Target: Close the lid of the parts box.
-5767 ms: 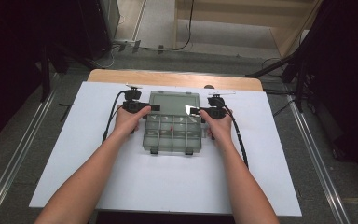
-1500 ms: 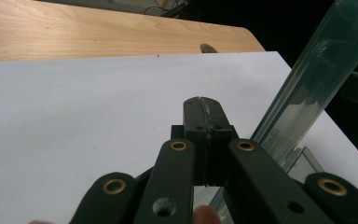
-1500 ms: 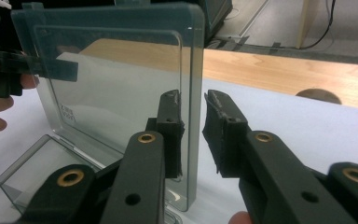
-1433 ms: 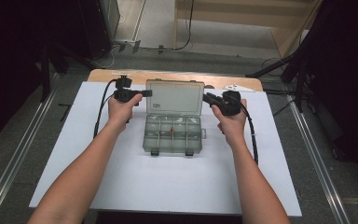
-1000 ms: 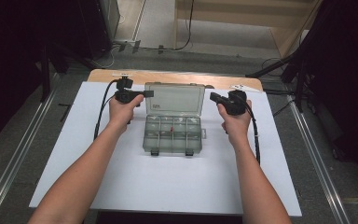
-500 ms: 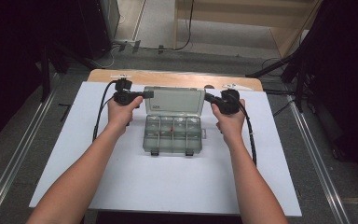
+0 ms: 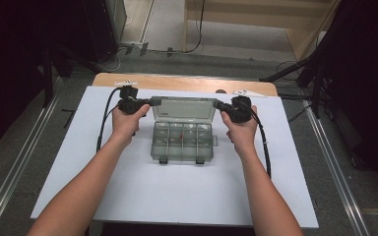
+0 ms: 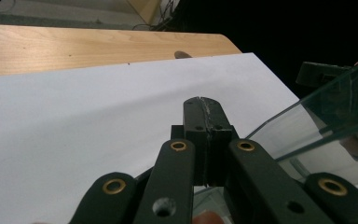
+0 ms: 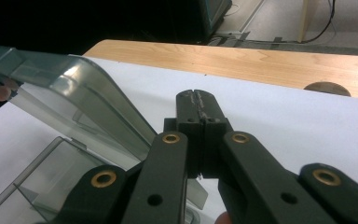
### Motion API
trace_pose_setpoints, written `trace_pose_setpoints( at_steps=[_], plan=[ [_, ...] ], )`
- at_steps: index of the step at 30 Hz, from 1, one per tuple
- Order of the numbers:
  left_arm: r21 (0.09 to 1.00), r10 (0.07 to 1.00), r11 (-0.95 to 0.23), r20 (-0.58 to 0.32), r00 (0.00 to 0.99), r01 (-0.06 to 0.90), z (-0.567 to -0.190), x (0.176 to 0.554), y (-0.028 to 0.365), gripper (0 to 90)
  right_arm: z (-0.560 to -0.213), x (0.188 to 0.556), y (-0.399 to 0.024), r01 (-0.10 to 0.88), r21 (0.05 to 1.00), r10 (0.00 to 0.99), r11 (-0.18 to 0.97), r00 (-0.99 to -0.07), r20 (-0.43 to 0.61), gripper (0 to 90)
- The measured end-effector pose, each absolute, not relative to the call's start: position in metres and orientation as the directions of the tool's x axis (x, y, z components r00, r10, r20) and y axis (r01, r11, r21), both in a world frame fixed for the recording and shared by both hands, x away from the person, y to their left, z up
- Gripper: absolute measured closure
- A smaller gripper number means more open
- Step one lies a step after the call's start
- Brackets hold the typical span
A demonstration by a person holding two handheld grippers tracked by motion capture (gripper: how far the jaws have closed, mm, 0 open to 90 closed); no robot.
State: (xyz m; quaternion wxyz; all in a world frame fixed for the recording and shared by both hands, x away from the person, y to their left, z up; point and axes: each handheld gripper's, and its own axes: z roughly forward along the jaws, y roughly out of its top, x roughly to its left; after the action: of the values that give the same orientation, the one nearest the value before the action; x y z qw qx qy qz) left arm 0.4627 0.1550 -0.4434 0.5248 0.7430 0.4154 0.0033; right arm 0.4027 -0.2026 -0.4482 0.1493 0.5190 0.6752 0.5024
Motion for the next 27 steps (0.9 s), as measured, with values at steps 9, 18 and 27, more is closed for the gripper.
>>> trace_pose_setpoints(
  at_steps=[9,18,27],
  plan=[
    [0.792,0.634,-0.129,-0.398,0.663,0.597,-0.444,0.452,0.154,90.0,-0.451,0.393,-0.202,0.543,0.84,0.844,-0.028,-0.438,0.311,90.0],
    [0.807,0.633,-0.141,-0.372,0.679,0.573,-0.444,0.439,0.155,90.0,-0.457,0.381,-0.202,0.538,0.842,0.835,-0.037,-0.447,0.321,90.0],
    [0.818,0.618,-0.144,-0.365,0.696,0.557,-0.444,0.425,0.155,90.0,-0.459,0.368,-0.199,0.527,0.849,0.828,-0.03,-0.463,0.317,90.0]
  ],
)
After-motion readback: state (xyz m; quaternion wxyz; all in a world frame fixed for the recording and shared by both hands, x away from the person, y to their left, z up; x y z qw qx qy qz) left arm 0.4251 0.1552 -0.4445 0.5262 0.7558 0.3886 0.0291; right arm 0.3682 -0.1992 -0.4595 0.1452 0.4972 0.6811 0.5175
